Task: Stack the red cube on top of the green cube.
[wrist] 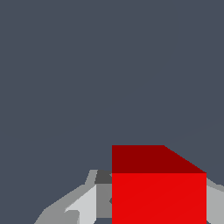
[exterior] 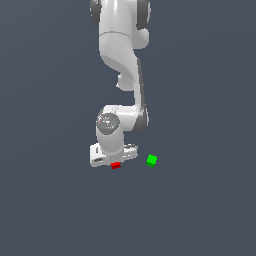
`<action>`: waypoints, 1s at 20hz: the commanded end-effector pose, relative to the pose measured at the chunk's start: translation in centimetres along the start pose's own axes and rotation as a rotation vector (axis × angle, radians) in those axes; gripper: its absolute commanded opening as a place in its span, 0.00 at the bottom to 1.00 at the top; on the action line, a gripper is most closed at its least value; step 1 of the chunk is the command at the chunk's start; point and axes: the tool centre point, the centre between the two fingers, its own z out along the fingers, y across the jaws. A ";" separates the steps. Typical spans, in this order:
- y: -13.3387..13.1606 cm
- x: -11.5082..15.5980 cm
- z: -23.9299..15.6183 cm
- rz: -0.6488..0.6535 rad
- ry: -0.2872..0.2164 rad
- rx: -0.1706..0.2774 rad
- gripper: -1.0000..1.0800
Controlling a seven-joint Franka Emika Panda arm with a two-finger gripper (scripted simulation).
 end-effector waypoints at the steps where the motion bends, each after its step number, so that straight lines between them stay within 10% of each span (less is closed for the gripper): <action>1: 0.0 0.0 -1.3 0.000 0.002 -0.001 0.00; 20: -0.2 0.1 -8.5 0.000 0.003 -0.001 0.00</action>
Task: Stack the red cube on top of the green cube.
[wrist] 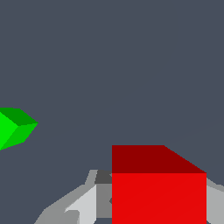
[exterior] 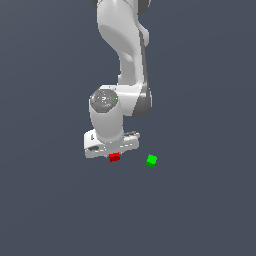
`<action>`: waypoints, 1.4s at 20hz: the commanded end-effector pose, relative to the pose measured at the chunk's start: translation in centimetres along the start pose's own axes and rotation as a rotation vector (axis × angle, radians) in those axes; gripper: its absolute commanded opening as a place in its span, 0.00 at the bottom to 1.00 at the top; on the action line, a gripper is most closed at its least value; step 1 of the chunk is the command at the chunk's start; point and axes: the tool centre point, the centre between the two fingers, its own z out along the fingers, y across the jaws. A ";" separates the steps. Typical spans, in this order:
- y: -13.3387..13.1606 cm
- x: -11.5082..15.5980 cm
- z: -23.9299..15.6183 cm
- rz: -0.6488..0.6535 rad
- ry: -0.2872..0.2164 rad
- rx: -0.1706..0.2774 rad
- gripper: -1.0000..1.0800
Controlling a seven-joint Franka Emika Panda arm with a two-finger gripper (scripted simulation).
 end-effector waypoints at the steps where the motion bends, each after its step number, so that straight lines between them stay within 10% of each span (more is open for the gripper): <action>1: -0.4 0.0 0.1 -0.001 0.000 0.000 0.00; 26: -16.8 2.2 5.7 0.000 -0.001 0.001 0.00; 27: -16.8 2.2 5.7 0.000 -0.001 0.001 0.96; 28: -16.8 2.2 5.7 0.000 -0.001 0.001 0.96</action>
